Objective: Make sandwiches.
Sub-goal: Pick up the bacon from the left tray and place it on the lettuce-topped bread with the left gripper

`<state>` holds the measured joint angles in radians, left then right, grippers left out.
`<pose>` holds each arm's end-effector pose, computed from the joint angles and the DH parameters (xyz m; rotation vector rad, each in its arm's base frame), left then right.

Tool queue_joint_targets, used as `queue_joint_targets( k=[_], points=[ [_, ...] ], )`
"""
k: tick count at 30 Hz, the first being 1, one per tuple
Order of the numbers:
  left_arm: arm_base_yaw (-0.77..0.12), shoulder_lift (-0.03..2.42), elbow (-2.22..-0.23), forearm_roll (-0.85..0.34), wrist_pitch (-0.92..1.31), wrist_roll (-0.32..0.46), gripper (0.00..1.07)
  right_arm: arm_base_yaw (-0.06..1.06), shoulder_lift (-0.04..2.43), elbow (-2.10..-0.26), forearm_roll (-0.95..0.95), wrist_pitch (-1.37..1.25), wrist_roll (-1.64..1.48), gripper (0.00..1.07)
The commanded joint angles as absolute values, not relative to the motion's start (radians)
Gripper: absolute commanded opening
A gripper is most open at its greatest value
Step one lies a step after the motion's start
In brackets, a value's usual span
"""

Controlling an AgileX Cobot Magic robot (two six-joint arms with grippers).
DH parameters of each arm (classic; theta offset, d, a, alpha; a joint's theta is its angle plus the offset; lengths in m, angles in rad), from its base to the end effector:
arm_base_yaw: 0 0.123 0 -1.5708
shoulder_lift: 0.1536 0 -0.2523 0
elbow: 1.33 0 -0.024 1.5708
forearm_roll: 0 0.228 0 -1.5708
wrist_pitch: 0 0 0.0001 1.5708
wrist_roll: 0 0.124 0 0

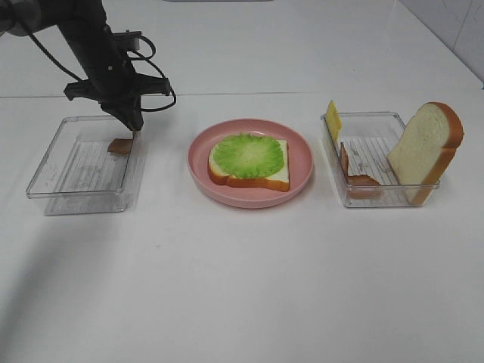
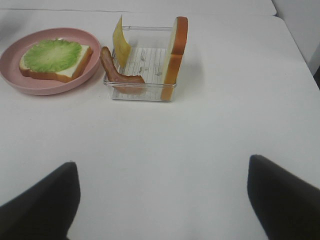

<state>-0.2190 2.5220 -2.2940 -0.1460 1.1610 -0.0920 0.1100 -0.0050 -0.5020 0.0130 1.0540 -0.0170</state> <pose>0.4723 -0.1221 0.1098 0.1254 2.8838 -0.2630 0.0367 0.0055 0.2528 -0.1295 2.0272 0.0741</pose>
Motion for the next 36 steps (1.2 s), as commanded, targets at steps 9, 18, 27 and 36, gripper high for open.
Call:
queue_joint_targets(
  k=[9,18,27,36],
  points=[
    [-0.23,2.498,-2.301,-0.202,1.158,-0.081,0.06,0.112,-0.025,-0.501,0.007,1.051,-0.017,0.82],
    [-0.23,2.498,-2.301,-0.202,1.157,-0.087,0.14,0.112,-0.025,-0.501,0.007,1.051,-0.017,0.82],
    [-0.23,2.496,-2.301,-0.219,1.167,-0.088,0.0,0.112,-0.025,-0.501,0.007,1.051,-0.017,0.82],
    [-0.235,2.454,-2.302,-0.232,1.19,-0.07,0.0,0.112,-0.025,-0.501,0.007,1.051,-0.017,0.82]
  ],
)
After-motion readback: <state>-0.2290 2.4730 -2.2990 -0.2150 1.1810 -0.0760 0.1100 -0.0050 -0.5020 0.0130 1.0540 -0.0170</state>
